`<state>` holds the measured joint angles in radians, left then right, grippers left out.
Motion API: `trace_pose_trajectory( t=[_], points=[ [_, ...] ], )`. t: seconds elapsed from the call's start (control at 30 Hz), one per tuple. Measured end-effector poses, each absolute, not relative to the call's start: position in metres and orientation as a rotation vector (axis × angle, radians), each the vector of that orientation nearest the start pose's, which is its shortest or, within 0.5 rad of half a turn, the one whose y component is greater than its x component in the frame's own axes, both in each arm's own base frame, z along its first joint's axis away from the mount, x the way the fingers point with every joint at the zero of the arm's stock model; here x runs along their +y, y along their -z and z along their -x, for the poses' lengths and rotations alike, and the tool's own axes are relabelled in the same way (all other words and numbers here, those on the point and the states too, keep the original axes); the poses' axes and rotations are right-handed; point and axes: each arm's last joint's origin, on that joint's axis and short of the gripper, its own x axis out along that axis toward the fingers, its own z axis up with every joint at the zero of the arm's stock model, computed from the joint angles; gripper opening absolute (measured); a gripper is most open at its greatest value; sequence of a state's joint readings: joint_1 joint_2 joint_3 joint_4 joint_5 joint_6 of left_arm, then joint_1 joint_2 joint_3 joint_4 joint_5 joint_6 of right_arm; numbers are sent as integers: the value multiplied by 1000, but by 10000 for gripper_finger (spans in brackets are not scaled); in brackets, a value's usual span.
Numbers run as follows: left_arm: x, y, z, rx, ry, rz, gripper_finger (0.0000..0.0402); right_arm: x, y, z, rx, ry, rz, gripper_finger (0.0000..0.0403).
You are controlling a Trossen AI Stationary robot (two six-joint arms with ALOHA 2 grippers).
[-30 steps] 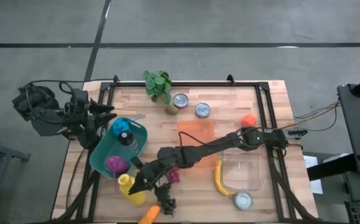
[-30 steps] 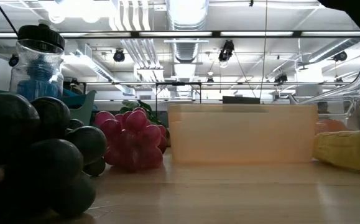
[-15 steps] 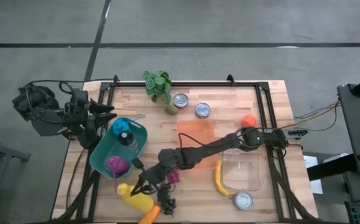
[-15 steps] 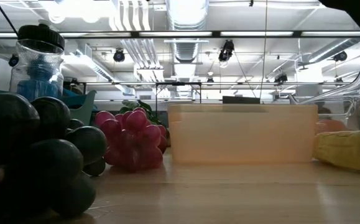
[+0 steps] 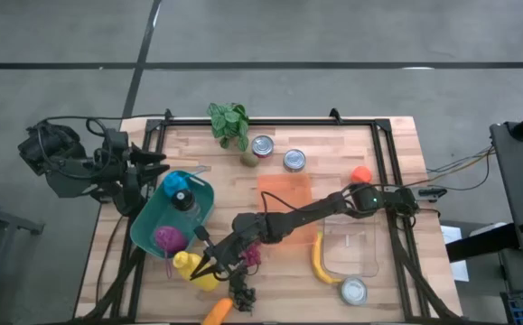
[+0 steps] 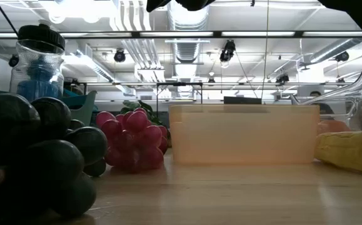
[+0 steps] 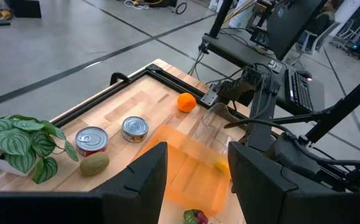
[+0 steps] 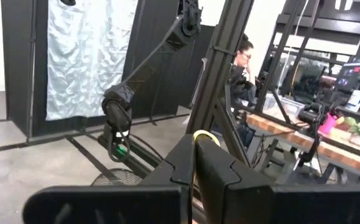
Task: Pick & Place Food Item
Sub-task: Put the yellow water bottle into the green bin
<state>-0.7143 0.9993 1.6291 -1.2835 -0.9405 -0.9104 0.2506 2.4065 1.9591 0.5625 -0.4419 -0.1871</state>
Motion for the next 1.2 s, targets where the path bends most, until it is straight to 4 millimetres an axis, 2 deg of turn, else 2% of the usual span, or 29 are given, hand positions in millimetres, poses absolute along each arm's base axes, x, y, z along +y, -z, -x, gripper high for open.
trace_pose_trajectory(
  t=[0.33,0.6,1.2],
  points=[
    [-52,-467,-96,301,-390,410,173,147,-227,-535,-197,-644,343,8],
    [-53,-467,-96,301,-390,410,173,142,-221,-535,-255,-616,575,8],
    [-53,-467,-96,301,-390,410,173,133,-222,-537,-262,-597,567,8]
  ],
)
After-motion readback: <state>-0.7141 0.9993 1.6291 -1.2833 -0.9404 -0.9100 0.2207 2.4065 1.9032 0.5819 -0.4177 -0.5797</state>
